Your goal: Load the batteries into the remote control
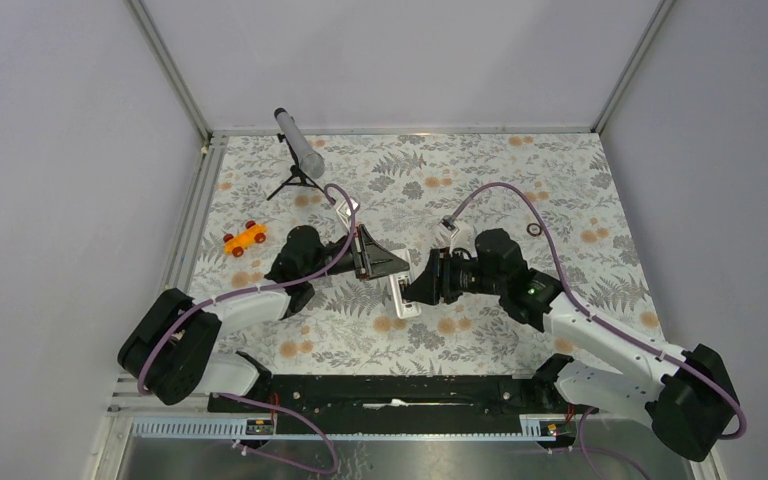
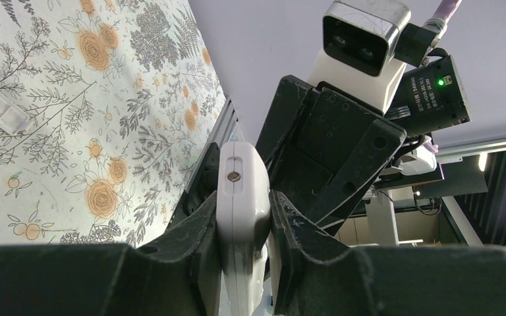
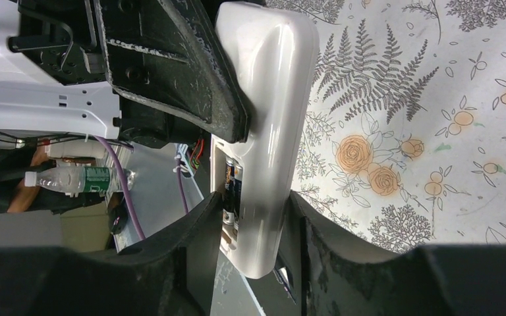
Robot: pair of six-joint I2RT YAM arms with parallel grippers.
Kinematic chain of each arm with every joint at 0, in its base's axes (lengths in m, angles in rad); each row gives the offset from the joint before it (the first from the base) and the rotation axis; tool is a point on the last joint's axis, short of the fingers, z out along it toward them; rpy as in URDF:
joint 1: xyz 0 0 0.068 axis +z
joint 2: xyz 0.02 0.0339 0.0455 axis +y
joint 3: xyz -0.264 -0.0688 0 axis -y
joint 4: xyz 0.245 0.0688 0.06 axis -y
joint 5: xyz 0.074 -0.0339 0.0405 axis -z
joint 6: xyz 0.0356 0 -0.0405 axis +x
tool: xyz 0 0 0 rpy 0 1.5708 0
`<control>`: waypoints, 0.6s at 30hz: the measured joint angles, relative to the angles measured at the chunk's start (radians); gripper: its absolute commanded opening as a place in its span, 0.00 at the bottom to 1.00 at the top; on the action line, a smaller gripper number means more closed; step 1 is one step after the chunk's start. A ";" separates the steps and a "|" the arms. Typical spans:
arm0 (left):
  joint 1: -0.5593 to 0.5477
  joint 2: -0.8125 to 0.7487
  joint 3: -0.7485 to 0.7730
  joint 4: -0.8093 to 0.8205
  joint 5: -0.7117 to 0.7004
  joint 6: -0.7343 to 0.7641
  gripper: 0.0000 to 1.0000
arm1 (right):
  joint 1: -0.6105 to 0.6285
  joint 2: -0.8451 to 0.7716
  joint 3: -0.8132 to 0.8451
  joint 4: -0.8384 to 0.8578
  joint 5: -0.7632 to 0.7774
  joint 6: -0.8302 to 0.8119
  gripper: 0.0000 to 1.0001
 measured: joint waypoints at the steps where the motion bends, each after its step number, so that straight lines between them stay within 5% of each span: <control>1: 0.000 0.000 0.000 0.001 0.000 -0.002 0.00 | 0.000 0.004 0.000 0.005 -0.006 -0.002 0.43; 15: 0.007 0.000 0.000 -0.005 0.000 0.005 0.00 | 0.000 0.052 0.023 -0.009 -0.008 -0.006 0.22; 18: 0.011 0.000 0.000 -0.002 0.000 0.003 0.00 | 0.000 0.060 0.027 -0.005 -0.008 -0.006 0.26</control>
